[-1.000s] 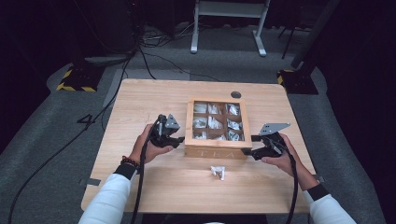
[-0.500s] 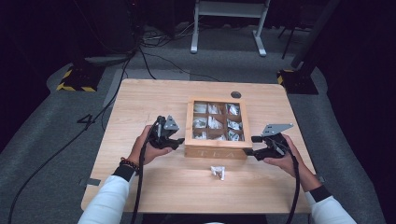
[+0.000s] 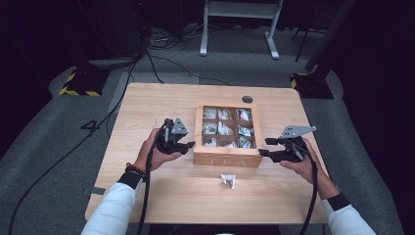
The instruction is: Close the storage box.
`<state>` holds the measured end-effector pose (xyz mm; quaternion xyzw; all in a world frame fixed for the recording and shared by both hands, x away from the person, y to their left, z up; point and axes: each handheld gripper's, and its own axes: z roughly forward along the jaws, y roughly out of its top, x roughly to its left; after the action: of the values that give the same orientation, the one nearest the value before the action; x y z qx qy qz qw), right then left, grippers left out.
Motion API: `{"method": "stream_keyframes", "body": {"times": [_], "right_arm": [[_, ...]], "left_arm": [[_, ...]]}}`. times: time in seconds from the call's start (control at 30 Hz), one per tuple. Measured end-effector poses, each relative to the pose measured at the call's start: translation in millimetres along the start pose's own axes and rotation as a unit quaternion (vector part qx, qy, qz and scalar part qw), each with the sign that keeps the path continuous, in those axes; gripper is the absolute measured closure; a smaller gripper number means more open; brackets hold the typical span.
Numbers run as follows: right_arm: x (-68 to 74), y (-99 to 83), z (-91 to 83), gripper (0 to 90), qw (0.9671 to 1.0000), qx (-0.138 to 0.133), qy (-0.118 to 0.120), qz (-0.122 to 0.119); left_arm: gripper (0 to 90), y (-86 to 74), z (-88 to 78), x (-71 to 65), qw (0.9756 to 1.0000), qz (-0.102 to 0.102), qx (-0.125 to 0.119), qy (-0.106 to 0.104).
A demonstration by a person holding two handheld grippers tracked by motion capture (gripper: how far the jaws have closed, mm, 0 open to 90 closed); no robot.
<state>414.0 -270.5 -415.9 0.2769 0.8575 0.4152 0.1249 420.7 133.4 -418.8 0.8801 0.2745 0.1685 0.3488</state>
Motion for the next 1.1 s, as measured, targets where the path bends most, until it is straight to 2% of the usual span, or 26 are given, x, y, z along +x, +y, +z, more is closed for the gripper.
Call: {"method": "stream_keyframes", "body": {"times": [0.13,0.27,0.6,0.73,0.8,0.97,1.03,1.1], "right_arm": [[1.7,2.4,-1.7,42.4,0.9999,0.006,-0.011,-0.009],[2.4,3.2,-6.8,40.4,0.9998,0.002,-0.016,-0.011],[4.3,3.8,-22.1,29.8,0.9986,-0.003,-0.042,-0.033],[6.2,2.5,-28.1,25.4,0.9969,0.002,-0.062,-0.048],[6.9,1.3,-31.3,25.0,0.9971,0.000,-0.062,-0.045],[8.9,-2.5,-37.7,24.1,0.9940,0.010,-0.088,-0.064],[9.4,-4.9,-39.7,24.4,0.9931,0.014,-0.095,-0.067],[9.7,-7.9,-41.2,24.4,0.9921,0.017,-0.101,-0.072]], "left_arm": [[43.4,0.6,-4.1,-1.6,0.9999,0.005,0.005,0.009],[37.8,0.7,-11.5,-3.1,0.9999,0.006,0.000,0.012],[23.4,-5.0,-27.9,-7.8,0.9993,0.013,0.003,0.034],[19.8,-9.3,-33.8,-10.4,0.9990,0.021,0.006,0.040],[19.3,-12.4,-37.1,-11.9,0.9989,0.021,-0.001,0.042],[18.6,-20.4,-42.0,-15.5,0.9988,0.025,-0.003,0.042],[18.2,-23.8,-42.4,-18.3,0.9978,0.031,0.005,0.059],[18.2,-28.2,-43.2,-20.3,0.9972,0.039,0.009,0.062]]}}
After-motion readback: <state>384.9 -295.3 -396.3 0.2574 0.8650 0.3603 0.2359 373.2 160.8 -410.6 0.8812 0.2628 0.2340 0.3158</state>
